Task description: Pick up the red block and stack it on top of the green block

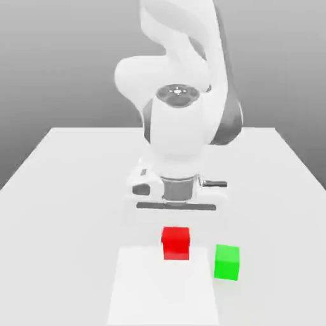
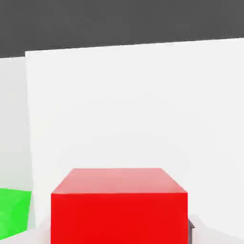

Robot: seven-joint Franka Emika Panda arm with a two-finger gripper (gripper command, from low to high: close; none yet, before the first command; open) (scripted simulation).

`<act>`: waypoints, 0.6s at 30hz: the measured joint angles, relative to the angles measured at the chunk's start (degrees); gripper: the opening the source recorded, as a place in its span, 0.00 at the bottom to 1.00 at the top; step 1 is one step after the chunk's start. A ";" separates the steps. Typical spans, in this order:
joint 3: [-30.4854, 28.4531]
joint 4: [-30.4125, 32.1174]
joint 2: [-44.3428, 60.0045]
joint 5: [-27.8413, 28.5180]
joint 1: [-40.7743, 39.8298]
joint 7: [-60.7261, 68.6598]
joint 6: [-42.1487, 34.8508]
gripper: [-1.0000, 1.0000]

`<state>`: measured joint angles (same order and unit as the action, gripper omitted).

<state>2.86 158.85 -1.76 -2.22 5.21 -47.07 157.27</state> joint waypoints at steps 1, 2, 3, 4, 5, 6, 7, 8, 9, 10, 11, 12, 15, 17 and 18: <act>0.38 0.03 -0.53 -0.25 1.04 1.28 -0.48 0.00; 0.72 0.06 -1.04 -0.42 2.00 2.50 -0.94 0.00; 1.07 0.08 -1.55 -0.52 2.94 3.68 -1.40 0.00; 1.61 0.11 -2.04 -0.60 3.65 4.84 -1.86 0.00; 1.88 0.14 -2.53 -0.52 4.58 5.89 -2.32 0.00; 2.27 0.17 -3.00 -0.48 5.36 6.96 -2.77 0.00; 2.72 0.21 -3.45 -0.34 6.06 7.97 -3.20 0.00; 3.20 0.24 -3.90 -0.22 6.76 8.99 -3.65 0.00; 3.71 0.27 -4.32 -0.05 7.45 9.96 -4.09 0.00; 4.15 0.28 -4.29 0.24 7.98 10.65 -4.11 0.00; 4.38 0.22 -3.35 0.71 8.16 10.76 -3.23 0.00; 4.45 0.14 -1.92 1.31 8.25 10.56 -1.88 0.00; 3.76 -0.10 3.51 3.39 8.68 9.26 3.27 0.00; 3.27 -0.22 7.25 4.68 8.90 8.36 6.82 1.00; 3.27 -0.22 7.25 4.68 8.90 8.36 6.82 1.00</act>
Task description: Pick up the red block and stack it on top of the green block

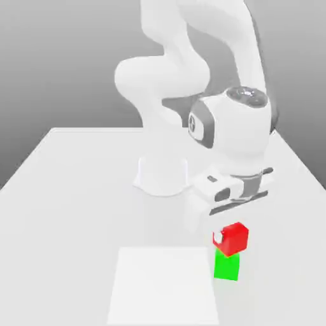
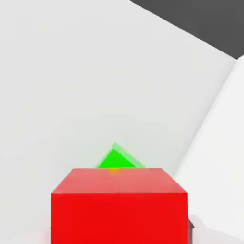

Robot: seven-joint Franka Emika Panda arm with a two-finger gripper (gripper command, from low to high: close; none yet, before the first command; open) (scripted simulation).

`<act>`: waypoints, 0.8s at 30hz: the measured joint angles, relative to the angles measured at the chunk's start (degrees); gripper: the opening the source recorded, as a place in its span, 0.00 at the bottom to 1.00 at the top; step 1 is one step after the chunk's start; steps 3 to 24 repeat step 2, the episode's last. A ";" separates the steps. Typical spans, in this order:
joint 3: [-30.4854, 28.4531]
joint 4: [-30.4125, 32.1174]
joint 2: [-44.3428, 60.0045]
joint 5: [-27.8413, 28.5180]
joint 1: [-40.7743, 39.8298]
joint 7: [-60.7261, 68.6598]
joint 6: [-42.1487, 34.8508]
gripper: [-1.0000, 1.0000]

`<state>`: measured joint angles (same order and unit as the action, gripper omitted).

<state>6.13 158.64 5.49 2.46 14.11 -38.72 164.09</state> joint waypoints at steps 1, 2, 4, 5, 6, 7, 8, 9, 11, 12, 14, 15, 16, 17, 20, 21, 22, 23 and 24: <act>0.00 0.00 0.00 0.00 0.00 0.00 0.00 1.00; 0.00 0.00 0.00 0.00 0.00 0.00 0.00 1.00; 0.00 0.00 0.00 0.00 0.00 0.00 0.00 1.00; 0.00 0.00 0.00 0.00 0.00 0.00 0.00 1.00; 0.00 0.00 0.00 0.00 0.00 0.00 0.00 1.00; 0.00 0.00 0.00 0.00 0.00 0.00 0.00 1.00; 0.00 0.00 0.00 0.00 0.00 0.00 0.00 1.00; 0.00 0.00 0.00 0.00 0.00 0.00 0.00 1.00; 0.00 0.00 0.00 0.00 0.00 0.00 0.00 1.00; 0.00 0.00 0.00 0.00 0.00 0.00 0.00 1.00; 0.00 0.00 0.00 0.00 0.00 0.00 0.00 1.00; 0.00 0.00 0.00 0.00 0.00 0.00 0.00 1.00; 0.00 0.00 0.00 0.00 0.00 0.00 0.00 1.00; 0.00 0.00 0.00 0.00 0.00 0.00 0.00 1.00; 0.00 0.00 0.00 0.00 0.00 0.00 0.00 1.00; 0.00 0.00 0.00 0.00 0.00 0.00 0.00 1.00; 0.00 0.00 0.00 0.00 0.00 0.00 0.00 1.00; 0.00 0.00 0.00 0.00 0.00 0.00 0.00 1.00; 0.00 0.00 0.00 0.00 0.00 0.00 0.00 1.00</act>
